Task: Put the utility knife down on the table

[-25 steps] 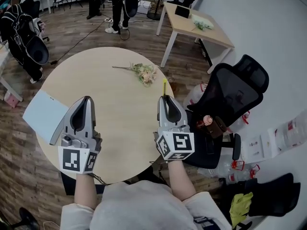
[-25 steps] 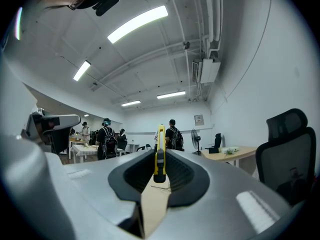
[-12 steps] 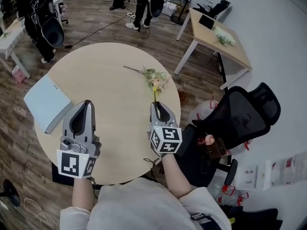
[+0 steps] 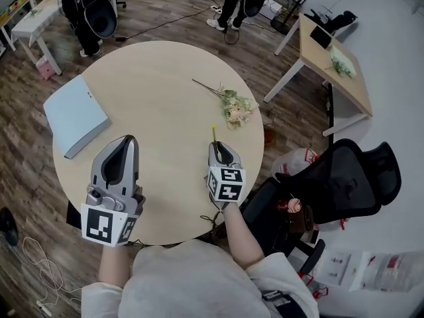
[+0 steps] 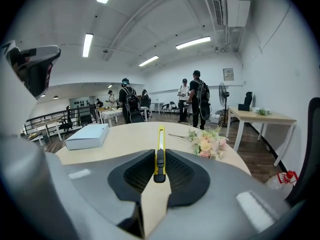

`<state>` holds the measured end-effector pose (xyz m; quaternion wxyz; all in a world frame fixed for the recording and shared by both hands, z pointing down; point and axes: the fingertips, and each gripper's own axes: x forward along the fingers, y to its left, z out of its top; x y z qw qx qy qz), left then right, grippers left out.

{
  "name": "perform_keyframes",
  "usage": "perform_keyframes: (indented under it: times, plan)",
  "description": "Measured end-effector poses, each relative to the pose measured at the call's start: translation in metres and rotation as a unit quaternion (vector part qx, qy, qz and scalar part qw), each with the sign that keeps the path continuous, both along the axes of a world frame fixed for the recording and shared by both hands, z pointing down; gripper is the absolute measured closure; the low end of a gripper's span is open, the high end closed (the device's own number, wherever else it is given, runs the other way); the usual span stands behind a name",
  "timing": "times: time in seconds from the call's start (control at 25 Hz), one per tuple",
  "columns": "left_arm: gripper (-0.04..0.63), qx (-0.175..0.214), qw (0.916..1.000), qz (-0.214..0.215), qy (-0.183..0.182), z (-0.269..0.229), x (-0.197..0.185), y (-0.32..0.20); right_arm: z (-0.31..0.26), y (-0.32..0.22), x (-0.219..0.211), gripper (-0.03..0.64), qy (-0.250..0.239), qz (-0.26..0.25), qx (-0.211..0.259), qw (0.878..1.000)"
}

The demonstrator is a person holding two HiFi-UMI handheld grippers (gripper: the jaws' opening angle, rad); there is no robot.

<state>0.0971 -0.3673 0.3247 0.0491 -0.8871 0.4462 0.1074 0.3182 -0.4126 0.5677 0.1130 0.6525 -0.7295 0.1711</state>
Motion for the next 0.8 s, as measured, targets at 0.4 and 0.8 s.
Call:
perform_keyframes:
  times: [0.4,0.8]
  plan:
    - [0.588,-0.015,0.9991,-0.041,0.003,0.007,-0.005,0.0,0.068,-0.024,0.001,0.543,-0.034,-0.016,-0.093,0.995]
    - [0.588,-0.028,0.9965,-0.078,-0.009,0.016,-0.013,-0.003,0.119,-0.038,0.0,0.543,-0.018,-0.033,-0.163,0.986]
